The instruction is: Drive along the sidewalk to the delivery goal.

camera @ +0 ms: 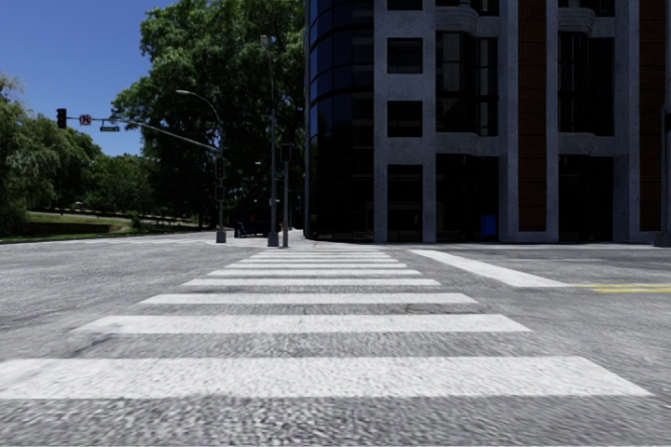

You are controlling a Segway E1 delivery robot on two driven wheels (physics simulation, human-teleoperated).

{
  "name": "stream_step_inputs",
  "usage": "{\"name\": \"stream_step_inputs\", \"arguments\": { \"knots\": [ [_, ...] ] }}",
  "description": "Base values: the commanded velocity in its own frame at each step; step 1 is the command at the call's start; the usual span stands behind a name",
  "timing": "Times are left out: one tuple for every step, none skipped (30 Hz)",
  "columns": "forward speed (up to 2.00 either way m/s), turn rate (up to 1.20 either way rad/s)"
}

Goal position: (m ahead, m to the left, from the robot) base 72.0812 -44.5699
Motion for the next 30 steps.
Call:
{"name": "stream_step_inputs", "arguments": {
  "knots": [
    [2.0,0.01],
    [2.0,0.01],
    [2.0,0.01],
    [2.0,0.01],
    [2.0,0.01],
    [2.0,0.0],
    [2.0,0.0],
    [2.0,0.0],
    [2.0,0.0],
    [2.0,0.0],
    [2.0,0.0],
    [2.0,0.0],
    [2.0,0.0],
    [2.0,0.0],
    [2.0,0.0],
    [2.0,0.0],
    [2.0,0.0],
    [2.0,0.0],
    [2.0,0.0],
    [2.0,0.0],
    [2.0,0.0],
    [2.0,0.0],
    [2.0,0.0],
    [2.0,0.0],
    [2.0,0.0],
    [2.0,0.0],
    [2.0,0.0],
    [2.0,0.0],
    [2.0,0.0],
    [2.0,0.0]
  ]
}}
